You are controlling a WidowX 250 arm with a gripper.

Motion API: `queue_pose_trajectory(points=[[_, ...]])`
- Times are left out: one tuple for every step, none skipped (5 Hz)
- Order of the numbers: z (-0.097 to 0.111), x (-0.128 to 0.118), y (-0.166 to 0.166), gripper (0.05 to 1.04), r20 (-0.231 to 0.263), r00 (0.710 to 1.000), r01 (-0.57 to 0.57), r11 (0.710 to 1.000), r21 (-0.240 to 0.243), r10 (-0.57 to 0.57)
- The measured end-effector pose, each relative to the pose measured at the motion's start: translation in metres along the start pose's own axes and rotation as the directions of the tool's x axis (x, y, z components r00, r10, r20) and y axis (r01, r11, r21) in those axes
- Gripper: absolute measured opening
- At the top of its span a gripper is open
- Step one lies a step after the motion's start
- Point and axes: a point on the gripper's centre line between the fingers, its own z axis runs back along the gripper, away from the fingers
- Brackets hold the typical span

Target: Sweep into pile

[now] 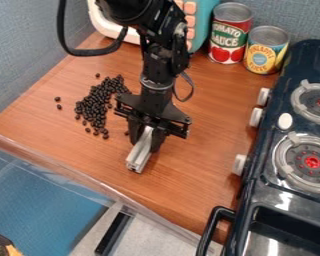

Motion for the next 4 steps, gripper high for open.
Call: queue_pose_trajectory(points=[[-0.002, 0.005, 0.014, 0.379, 0.000, 1.000, -0.020, 1.000, 0.012, 0.020], [0.000, 0.010, 0.034, 0.379, 0.001, 0.999, -0.047, 0.999, 0.024, 0.047], [0.004, 0.014, 0.054, 0.379, -0.013, 0.999, -0.049, 0.997, 0.057, 0.049], [0.001, 0.017, 0.069, 0.379, -0.046, 0.998, -0.044, 0.996, 0.084, 0.048]])
